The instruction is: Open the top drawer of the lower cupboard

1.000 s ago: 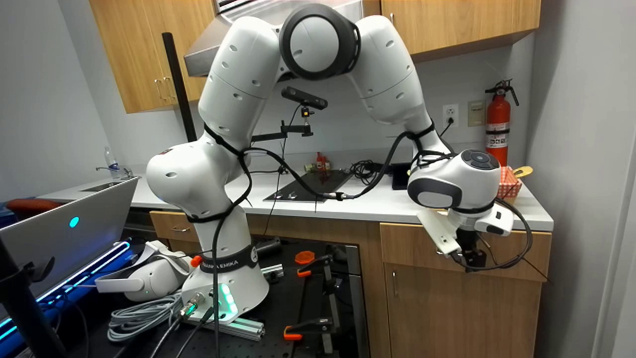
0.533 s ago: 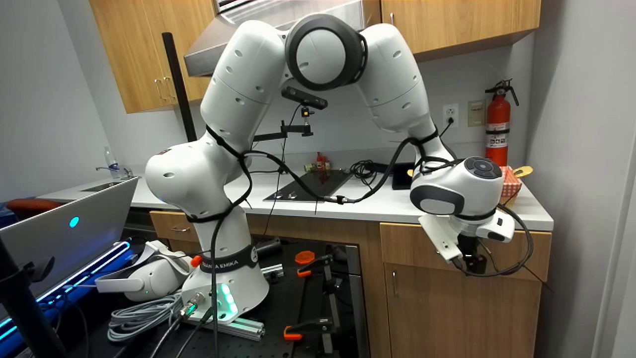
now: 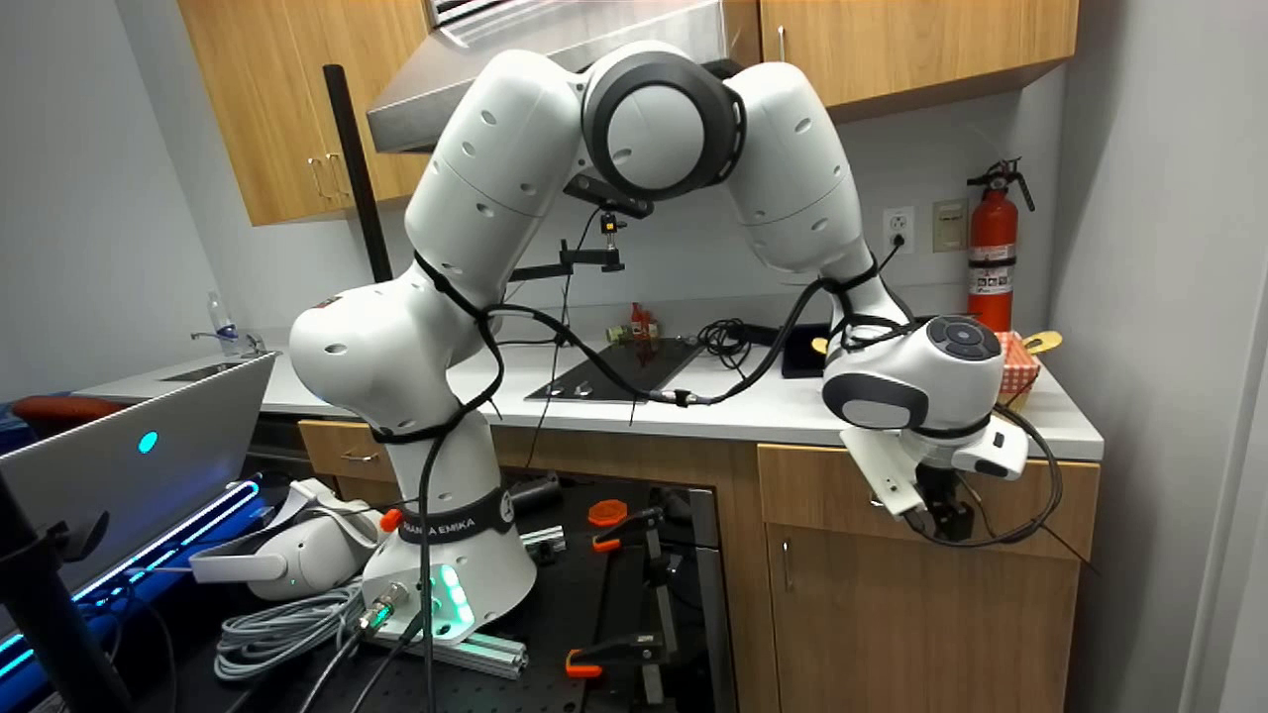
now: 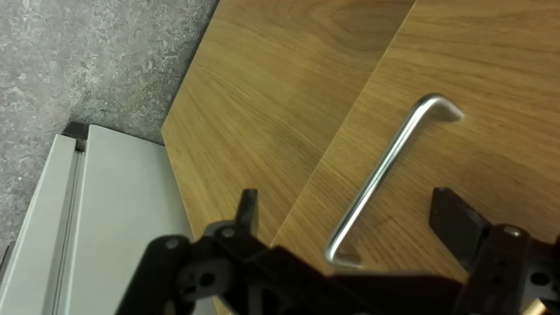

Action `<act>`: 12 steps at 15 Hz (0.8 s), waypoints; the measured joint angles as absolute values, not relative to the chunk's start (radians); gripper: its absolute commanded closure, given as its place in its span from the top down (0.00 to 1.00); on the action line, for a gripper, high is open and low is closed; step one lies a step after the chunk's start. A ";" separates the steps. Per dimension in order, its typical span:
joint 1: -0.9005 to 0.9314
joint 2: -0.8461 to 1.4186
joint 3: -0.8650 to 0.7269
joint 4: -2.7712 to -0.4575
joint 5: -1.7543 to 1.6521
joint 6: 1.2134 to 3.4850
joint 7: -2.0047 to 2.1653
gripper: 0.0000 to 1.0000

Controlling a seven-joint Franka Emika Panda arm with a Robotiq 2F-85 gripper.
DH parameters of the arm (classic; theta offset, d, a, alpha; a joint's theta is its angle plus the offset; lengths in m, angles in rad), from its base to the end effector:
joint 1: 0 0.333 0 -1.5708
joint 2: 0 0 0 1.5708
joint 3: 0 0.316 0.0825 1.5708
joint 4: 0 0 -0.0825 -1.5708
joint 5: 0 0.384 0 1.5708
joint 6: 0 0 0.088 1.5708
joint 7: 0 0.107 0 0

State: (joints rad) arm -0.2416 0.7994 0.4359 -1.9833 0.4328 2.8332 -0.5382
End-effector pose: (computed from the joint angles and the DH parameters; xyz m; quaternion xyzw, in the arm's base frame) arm 0.5923 0.0966 0.0935 -0.9704 -0.0896 -0.0684 0.2138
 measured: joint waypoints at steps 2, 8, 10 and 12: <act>-0.242 0.811 0.436 -1.983 0.423 2.856 -0.526 1.00; -0.247 0.842 0.432 -1.983 0.367 2.893 -0.468 1.00; -0.248 0.844 0.427 -1.982 0.347 2.893 -0.449 1.00; -0.247 0.844 0.422 -1.982 0.325 2.893 -0.432 1.00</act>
State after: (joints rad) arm -0.2473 0.8439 0.4223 -1.9823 0.3248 2.8931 -0.4316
